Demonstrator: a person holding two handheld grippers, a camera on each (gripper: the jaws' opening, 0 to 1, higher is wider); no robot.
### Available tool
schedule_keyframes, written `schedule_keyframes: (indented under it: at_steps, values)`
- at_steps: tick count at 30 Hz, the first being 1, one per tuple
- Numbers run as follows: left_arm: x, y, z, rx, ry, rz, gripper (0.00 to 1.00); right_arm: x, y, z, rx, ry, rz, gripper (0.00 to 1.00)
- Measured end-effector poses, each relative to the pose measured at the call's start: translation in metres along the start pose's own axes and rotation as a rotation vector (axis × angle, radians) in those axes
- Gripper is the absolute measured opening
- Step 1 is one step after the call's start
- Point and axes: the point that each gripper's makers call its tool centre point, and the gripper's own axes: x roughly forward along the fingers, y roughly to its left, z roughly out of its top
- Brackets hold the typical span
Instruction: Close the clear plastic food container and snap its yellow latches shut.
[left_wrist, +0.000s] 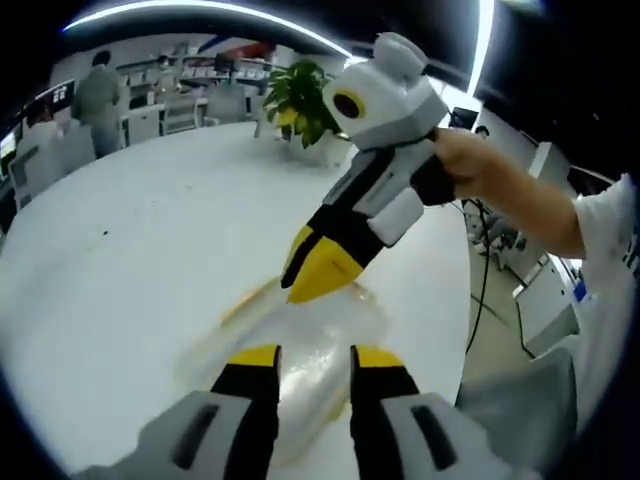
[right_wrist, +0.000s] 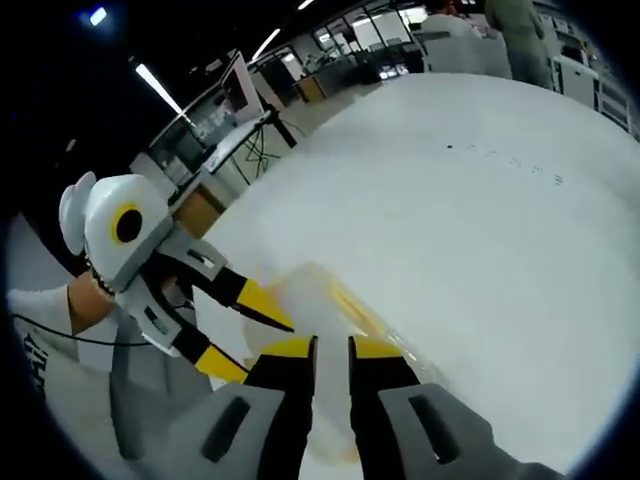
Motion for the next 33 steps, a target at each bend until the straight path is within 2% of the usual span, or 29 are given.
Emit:
schedule_keyframes:
  at_steps: [9,13,19,33]
  values:
    - [0.003,-0.008,-0.002,-0.019,-0.016,-0.022,0.15,0.012,0.003,-0.001,0.001,0.006,0.017,0.02]
    - [0.003,-0.010,0.000,-0.048,-0.036,-0.030,0.08,0.018,0.005,-0.001,0.000,0.020,0.034,0.00]
    - [0.006,-0.012,-0.004,-0.046,-0.028,-0.037,0.00,0.024,0.007,-0.001,-0.002,0.030,0.047,0.00]
    - [0.007,-0.020,-0.015,-0.064,0.000,-0.064,0.00,0.028,0.005,-0.004,-0.001,0.048,0.050,0.00]
